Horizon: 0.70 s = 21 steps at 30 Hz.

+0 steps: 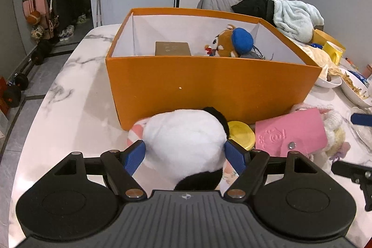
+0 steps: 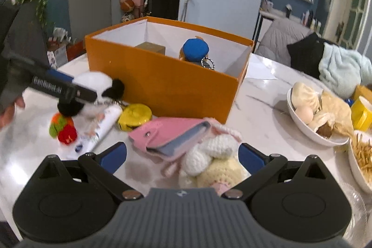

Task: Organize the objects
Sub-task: 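Grasp white plush with left tool while right tool grasps crocheted bunny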

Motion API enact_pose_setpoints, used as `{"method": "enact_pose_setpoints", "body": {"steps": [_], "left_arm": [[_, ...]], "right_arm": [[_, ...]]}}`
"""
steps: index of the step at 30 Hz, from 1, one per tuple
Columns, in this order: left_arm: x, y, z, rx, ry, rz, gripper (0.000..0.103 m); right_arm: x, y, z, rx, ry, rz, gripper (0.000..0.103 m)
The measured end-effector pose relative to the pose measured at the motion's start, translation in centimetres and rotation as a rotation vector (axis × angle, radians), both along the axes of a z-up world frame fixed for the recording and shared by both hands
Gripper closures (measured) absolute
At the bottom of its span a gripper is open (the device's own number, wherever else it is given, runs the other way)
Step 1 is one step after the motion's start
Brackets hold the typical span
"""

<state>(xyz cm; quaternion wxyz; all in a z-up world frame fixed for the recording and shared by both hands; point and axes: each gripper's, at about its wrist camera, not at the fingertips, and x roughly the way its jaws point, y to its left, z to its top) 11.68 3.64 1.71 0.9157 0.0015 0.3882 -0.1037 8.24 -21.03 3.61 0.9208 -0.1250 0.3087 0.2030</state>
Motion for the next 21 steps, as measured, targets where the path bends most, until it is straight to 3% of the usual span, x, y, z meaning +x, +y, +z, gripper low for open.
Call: {"method": "enact_pose_setpoints", "body": {"steps": [12,21], "left_arm": [[1.3,-0.6,-0.9,0.028,-0.022,0.008,0.000],[1.2,-1.0,-1.7,0.041,-0.073,0.016,0.000]], "right_arm": [[4.0,-1.2,-3.8,-0.016,0.072,-0.036,0.001],[5.0,-0.5,-5.4,-0.064,0.065,0.004,0.001]]}}
